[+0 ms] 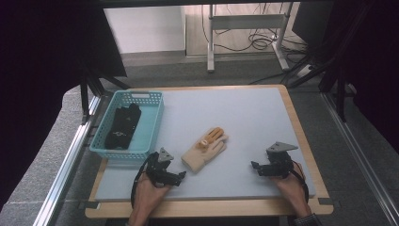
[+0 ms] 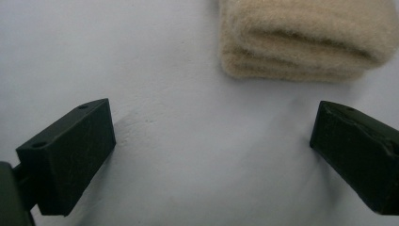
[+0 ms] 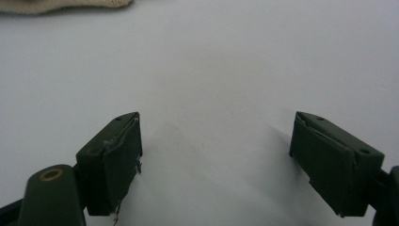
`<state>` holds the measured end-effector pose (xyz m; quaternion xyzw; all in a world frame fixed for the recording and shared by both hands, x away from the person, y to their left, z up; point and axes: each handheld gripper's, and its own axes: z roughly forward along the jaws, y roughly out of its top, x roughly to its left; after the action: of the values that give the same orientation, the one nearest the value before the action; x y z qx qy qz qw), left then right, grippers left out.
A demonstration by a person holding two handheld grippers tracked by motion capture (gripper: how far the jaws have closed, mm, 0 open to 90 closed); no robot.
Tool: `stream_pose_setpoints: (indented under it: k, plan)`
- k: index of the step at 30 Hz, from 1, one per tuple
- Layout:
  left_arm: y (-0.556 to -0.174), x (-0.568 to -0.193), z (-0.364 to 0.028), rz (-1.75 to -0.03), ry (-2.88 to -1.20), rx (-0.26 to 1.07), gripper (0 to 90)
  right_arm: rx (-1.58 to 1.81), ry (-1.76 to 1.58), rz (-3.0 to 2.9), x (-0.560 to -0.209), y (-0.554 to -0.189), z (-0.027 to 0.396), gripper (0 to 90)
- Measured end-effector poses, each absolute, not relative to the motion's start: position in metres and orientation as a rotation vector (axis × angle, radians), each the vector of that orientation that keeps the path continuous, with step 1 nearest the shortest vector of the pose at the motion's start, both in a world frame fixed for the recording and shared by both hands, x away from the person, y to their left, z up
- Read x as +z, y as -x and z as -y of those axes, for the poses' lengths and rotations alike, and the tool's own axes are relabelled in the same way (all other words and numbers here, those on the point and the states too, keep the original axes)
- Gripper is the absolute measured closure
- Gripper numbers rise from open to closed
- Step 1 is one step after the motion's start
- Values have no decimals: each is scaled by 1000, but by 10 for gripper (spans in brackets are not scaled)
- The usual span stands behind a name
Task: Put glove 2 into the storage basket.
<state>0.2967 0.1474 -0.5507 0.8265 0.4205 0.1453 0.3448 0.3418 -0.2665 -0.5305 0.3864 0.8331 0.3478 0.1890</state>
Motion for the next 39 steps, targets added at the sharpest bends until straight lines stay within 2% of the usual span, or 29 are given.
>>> stream_pose_setpoints:
  k: [10, 14, 24, 33, 39]
  plan:
    - [-296, -550, -147, -1091, -2155, 380, 11, 981, -1088, -2338, -531, -341, 267, 164]
    - [-296, -547, -147, -1074, -2163, 375, 41, 982, -1088, -2337, -531, -341, 267, 164]
    - [-297, -529, -144, -1035, -2137, 303, 45, 982, -1087, -2337, -531, -341, 267, 164]
    - [-319, -499, -111, -965, -2185, 287, 47, 982, -1088, -2336, -531, -341, 267, 163]
    - [-346, -497, -82, -942, -2243, 275, 46, 983, -1088, -2337, -531, -341, 267, 164]
